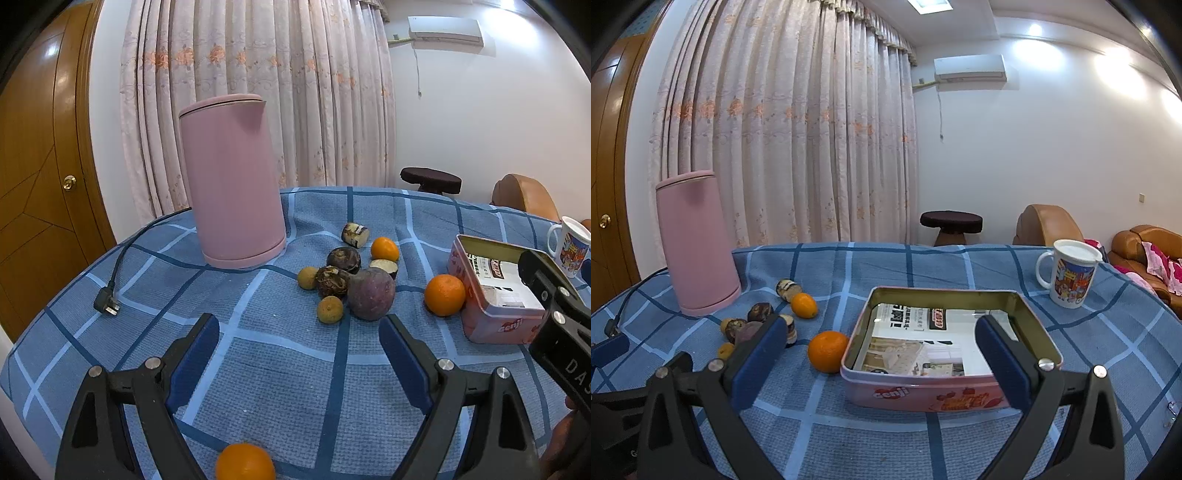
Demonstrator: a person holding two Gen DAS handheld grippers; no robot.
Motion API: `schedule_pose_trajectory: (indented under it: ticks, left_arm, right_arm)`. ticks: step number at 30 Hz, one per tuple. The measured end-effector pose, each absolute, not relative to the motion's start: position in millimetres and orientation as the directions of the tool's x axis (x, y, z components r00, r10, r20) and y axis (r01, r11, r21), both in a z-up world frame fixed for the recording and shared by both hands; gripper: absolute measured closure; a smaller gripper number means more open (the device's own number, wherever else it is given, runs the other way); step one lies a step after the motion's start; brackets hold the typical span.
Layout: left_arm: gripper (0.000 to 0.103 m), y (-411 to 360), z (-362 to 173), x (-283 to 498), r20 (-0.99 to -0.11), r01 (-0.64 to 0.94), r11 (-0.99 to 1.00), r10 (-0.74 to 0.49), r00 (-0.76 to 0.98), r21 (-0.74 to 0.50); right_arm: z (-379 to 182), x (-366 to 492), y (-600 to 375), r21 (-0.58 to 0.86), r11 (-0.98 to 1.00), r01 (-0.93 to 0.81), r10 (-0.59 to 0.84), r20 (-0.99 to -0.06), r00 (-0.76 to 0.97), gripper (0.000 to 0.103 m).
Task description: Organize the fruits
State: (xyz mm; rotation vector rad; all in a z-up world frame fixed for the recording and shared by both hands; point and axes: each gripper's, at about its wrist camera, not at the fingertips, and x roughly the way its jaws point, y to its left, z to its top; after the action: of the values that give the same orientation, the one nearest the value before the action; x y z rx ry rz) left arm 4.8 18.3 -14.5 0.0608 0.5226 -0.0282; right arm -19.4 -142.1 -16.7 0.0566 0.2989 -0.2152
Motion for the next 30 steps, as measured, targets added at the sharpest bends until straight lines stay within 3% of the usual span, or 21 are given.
schedule_pose_trajectory:
  ticks: [30]
  left_arm:
    - [0.014,17.9,-14.5,4.8,-0.497,0.042,0.998,-0.013,0.868,0.048]
  right_arm:
    - [-17.5,-18.8,-141.4,0.010,0.976,0.217,-0.205,-0.291,0.935,0.000]
